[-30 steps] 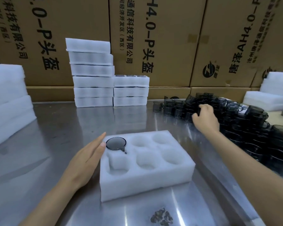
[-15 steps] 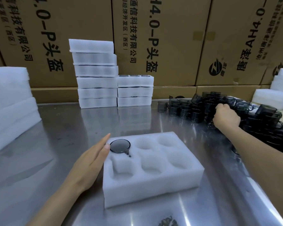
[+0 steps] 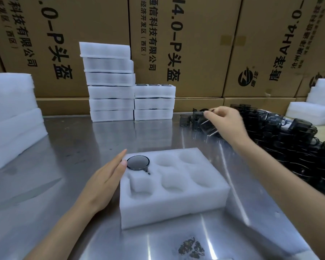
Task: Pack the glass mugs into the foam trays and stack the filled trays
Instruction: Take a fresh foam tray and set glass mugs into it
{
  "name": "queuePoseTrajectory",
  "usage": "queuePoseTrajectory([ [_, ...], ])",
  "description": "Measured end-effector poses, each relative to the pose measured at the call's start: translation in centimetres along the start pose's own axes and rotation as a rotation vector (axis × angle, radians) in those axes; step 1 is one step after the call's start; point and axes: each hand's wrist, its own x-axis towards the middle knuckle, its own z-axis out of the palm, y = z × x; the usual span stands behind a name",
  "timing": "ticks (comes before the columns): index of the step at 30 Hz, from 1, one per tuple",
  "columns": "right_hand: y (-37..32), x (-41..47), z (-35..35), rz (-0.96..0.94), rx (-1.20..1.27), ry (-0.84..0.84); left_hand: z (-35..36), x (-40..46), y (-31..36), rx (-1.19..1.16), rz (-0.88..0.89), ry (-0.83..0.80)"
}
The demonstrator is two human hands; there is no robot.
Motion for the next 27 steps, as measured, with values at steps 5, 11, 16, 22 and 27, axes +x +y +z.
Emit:
queuePoseTrajectory([
  [5,-3.0,-3.2,4.2,0.095,0.115,-0.233,-0.1,0.0,-0.1,0.003,0.001,-0.001],
  [11,-4.1,-5.1,6.9,0.084,-0.192,-0.501,-0.2,0.0,-0.2,0.004,-0.008,-0.013],
  [16,-4.2,-5.5,7.3,0.037,-0.276,-0.496,0.0,-0.1,0.0,0.008,-0.012,-0.014],
  [22,-4.3,-6.2,7.2,-0.049,-0.393,-0.507,0.0,-0.1,0.2,0.012,-0.022,-0.014],
  [27,-3.8,-7.1,7.4,-0.123,-0.425,-0.512,0.0,-0.3,0.5,0.04,-0.019,-0.023],
])
